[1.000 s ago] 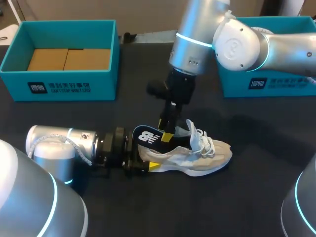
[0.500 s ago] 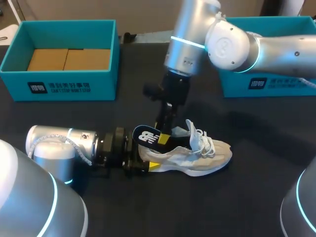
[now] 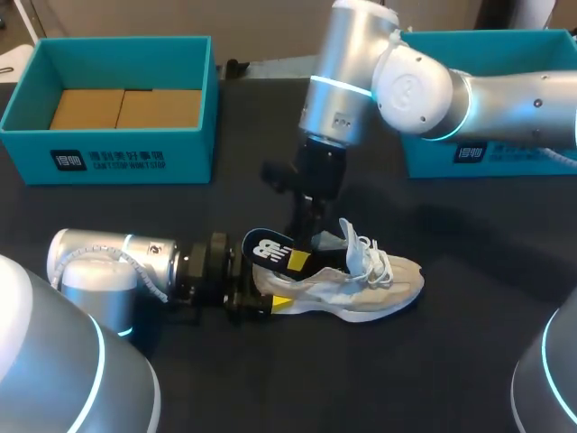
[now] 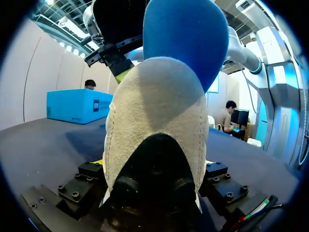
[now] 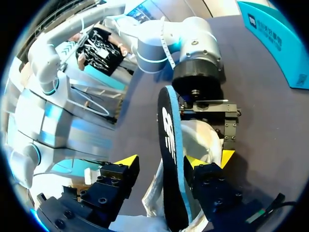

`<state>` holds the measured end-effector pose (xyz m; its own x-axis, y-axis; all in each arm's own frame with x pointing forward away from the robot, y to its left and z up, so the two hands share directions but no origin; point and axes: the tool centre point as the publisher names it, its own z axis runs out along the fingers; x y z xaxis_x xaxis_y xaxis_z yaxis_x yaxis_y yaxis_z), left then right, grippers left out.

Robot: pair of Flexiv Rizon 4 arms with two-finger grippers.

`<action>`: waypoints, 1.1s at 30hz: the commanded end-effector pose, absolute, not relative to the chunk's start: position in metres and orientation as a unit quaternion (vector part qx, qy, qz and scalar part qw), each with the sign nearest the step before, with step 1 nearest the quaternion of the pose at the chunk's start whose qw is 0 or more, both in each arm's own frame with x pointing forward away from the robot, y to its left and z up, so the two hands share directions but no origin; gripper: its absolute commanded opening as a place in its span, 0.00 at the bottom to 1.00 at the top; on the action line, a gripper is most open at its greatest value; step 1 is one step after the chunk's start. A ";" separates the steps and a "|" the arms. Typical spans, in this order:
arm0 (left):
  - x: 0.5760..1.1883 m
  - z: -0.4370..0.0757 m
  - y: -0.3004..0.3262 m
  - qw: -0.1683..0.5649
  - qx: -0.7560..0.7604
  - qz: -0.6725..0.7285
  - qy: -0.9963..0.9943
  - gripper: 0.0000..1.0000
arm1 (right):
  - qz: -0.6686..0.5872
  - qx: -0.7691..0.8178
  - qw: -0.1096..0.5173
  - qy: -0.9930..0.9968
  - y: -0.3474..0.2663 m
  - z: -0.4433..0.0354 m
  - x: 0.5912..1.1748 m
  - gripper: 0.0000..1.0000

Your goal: Take the shoe out of the shoebox, open the shoe tongue, remove and reinsert the insole, then place the shoe into the shoebox

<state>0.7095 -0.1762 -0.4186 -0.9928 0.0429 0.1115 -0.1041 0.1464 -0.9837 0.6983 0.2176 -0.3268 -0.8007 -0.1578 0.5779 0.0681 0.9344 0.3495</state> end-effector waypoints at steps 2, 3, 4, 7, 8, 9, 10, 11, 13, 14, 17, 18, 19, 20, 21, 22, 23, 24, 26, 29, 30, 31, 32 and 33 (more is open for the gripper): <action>0.709 -0.419 -0.177 0.055 0.021 0.653 -0.755 0.00 | -0.199 0.017 0.303 -0.932 0.215 -0.332 0.692 0.59; 0.709 -0.419 -0.177 0.055 0.021 0.653 -0.755 0.00 | -0.201 0.015 0.300 -0.933 0.215 -0.332 0.692 0.58; 0.709 -0.419 -0.177 0.055 0.021 0.653 -0.755 0.00 | -0.203 0.014 0.297 -0.933 0.215 -0.331 0.692 0.58; 0.709 -0.419 -0.177 0.055 0.021 0.653 -0.755 0.00 | -0.208 0.010 0.286 -0.935 0.213 -0.328 0.691 0.55; 0.709 -0.419 -0.177 0.055 0.021 0.653 -0.755 0.00 | -0.210 0.010 0.283 -0.936 0.213 -0.327 0.690 0.56; 0.709 -0.419 -0.177 0.055 0.021 0.653 -0.755 0.00 | -0.210 0.009 0.282 -0.936 0.212 -0.327 0.690 0.56; 0.709 -0.419 -0.177 0.055 0.021 0.653 -0.755 0.00 | -0.211 0.008 0.280 -0.937 0.212 -0.326 0.690 0.55; 0.709 -0.419 -0.177 0.055 0.021 0.653 -0.755 0.00 | -0.214 0.006 0.278 -0.937 0.211 -0.326 0.689 0.55; 0.709 -0.419 -0.177 0.055 0.021 0.653 -0.755 0.00 | -0.218 0.004 0.275 -0.936 0.211 -0.327 0.689 0.53; 0.709 -0.419 -0.177 0.055 0.021 0.653 -0.755 0.00 | -0.222 0.004 0.274 -0.936 0.211 -0.327 0.688 0.51; 0.709 -0.419 -0.177 0.055 0.021 0.653 -0.755 0.00 | -0.225 0.001 0.272 -0.936 0.214 -0.329 0.688 0.50; 0.709 -0.419 -0.177 0.055 0.021 0.653 -0.755 0.00 | -0.226 0.000 0.272 -0.935 0.215 -0.329 0.688 0.49; 0.709 -0.419 -0.177 0.055 0.021 0.653 -0.755 0.00 | -0.228 -0.002 0.272 -0.935 0.216 -0.330 0.689 0.49; 0.709 -0.419 -0.177 0.055 0.021 0.653 -0.755 0.00 | -0.231 -0.003 0.271 -0.935 0.216 -0.330 0.689 0.49; 0.709 -0.419 -0.177 0.055 0.021 0.653 -0.755 0.00 | -0.234 -0.007 0.269 -0.934 0.217 -0.331 0.689 0.49; 0.709 -0.419 -0.177 0.055 0.021 0.653 -0.755 0.00 | -0.237 -0.009 0.268 -0.934 0.217 -0.332 0.689 0.49; 0.709 -0.419 -0.177 0.055 0.021 0.653 -0.755 0.00 | -0.239 -0.012 0.268 -0.933 0.216 -0.332 0.689 0.49; 0.709 -0.419 -0.177 0.055 0.021 0.653 -0.755 0.00 | -0.242 -0.014 0.267 -0.933 0.216 -0.333 0.690 0.49; 0.709 -0.419 -0.177 0.055 0.021 0.653 -0.755 0.00 | -0.247 -0.018 0.266 -0.932 0.216 -0.334 0.690 0.49; 0.709 -0.419 -0.177 0.055 0.021 0.653 -0.755 0.00 | -0.251 -0.024 0.265 -0.931 0.217 -0.335 0.691 0.45; 0.709 -0.419 -0.177 0.055 0.021 0.653 -0.755 0.00 | -0.251 -0.027 0.266 -0.930 0.217 -0.336 0.692 0.39; 0.709 -0.419 -0.177 0.055 0.021 0.653 -0.755 0.00 | -0.253 -0.029 0.266 -0.930 0.217 -0.336 0.692 0.35; 0.709 -0.419 -0.177 0.055 0.021 0.653 -0.755 0.00 | -0.255 -0.031 0.267 -0.929 0.217 -0.337 0.692 0.28; 0.709 -0.419 -0.177 0.055 0.021 0.653 -0.755 0.00 | -0.257 -0.033 0.266 -0.928 0.217 -0.337 0.692 0.20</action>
